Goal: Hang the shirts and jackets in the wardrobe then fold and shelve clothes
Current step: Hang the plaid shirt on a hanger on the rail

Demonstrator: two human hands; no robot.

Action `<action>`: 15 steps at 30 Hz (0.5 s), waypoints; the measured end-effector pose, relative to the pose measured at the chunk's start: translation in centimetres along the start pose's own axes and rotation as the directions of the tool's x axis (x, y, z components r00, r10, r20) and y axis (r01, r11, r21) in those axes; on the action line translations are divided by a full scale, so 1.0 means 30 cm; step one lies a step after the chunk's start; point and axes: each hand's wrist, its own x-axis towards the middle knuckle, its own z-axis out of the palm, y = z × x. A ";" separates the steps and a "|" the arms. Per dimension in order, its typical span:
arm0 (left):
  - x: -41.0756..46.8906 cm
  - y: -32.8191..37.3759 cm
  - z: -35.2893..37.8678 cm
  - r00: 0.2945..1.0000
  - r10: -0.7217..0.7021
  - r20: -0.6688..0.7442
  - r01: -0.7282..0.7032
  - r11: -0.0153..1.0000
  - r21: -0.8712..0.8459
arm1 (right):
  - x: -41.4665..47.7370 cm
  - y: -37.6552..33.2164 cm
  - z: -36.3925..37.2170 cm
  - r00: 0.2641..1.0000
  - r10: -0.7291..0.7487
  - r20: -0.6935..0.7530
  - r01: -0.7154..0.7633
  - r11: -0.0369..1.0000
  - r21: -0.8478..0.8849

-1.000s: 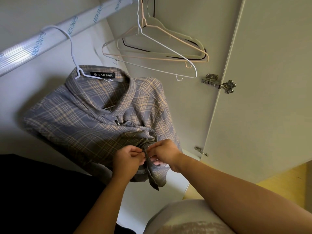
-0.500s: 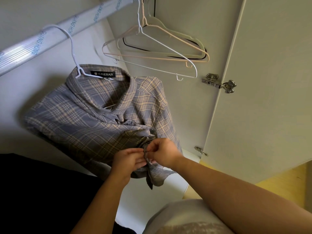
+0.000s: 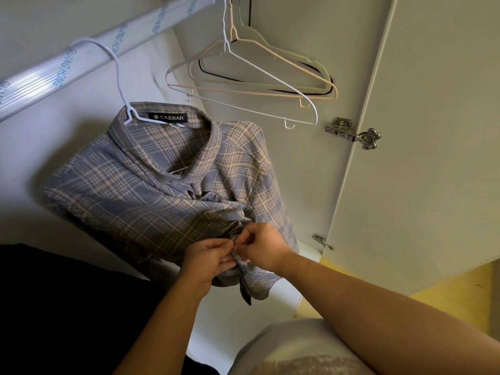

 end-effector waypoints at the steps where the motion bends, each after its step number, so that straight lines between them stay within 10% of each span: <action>1: 0.001 0.002 0.001 1.000 0.010 -0.005 -0.010 1.000 0.014 | -0.002 0.001 0.001 1.000 0.019 -0.009 -0.019 0.999 0.045; 9: 0.007 0.000 0.013 1.000 0.017 -0.002 -0.017 1.000 0.015 | 0.007 0.001 0.016 0.981 0.194 -0.002 -0.187 0.948 0.259; 15: 0.024 -0.013 0.007 1.000 0.028 -0.004 -0.028 0.999 0.015 | 0.008 0.008 0.033 0.996 0.016 -0.089 -0.015 1.000 0.006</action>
